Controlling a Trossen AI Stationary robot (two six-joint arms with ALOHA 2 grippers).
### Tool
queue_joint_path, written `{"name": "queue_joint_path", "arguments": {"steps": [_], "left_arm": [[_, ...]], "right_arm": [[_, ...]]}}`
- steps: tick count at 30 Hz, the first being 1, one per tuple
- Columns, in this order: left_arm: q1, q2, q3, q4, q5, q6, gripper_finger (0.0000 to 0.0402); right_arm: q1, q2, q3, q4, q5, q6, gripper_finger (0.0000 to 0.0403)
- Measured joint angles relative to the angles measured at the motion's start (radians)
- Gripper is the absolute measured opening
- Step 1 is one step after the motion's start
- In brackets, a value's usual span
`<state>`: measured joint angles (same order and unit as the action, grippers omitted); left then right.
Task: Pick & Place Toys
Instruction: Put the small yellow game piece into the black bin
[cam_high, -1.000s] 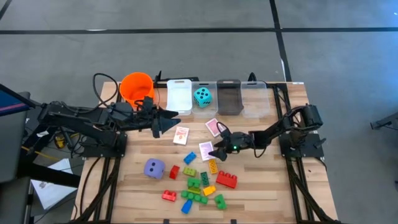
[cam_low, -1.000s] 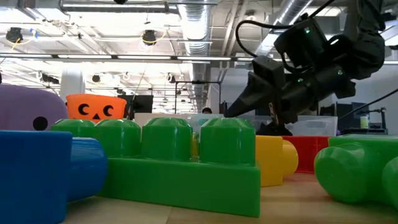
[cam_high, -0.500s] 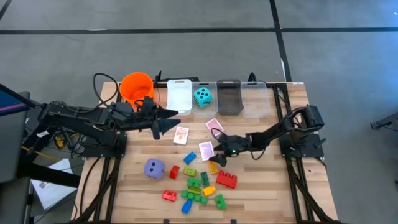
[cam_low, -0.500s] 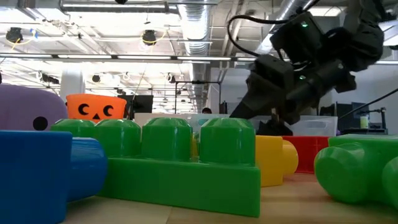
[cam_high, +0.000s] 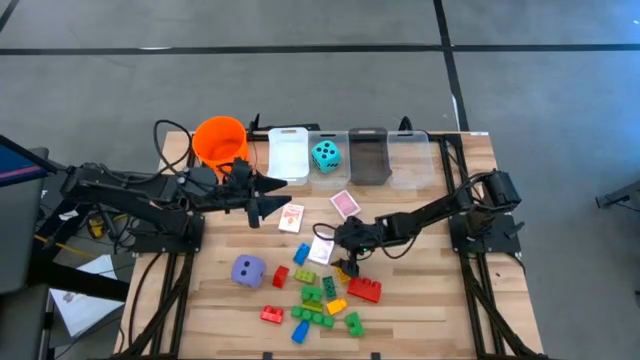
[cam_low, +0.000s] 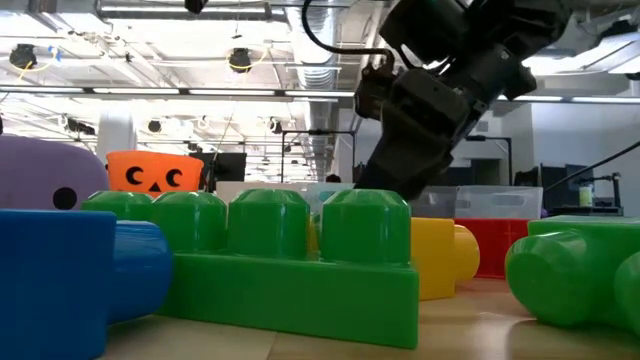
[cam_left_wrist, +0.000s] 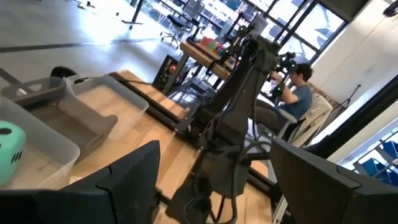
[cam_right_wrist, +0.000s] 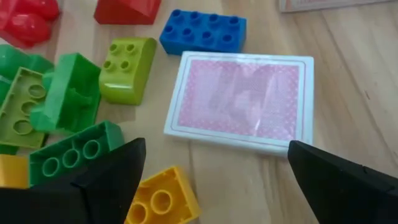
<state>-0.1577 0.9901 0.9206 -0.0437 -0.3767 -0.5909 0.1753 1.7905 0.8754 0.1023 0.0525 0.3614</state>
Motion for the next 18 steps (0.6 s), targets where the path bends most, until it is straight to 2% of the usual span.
{"name": "queue_joint_path", "arguments": {"steps": [7,18], "left_arm": [[0.000,0.000,-0.034,0.000,0.000,-0.073,0.0298],[0.000,0.000,-0.037,0.001,0.000,-0.076,0.0298]], "right_arm": [[-0.016,0.000,0.004,-0.021,0.000,0.056,0.0385],[-0.002,0.000,0.004,-0.009,-0.001,0.058,0.0385]]}}
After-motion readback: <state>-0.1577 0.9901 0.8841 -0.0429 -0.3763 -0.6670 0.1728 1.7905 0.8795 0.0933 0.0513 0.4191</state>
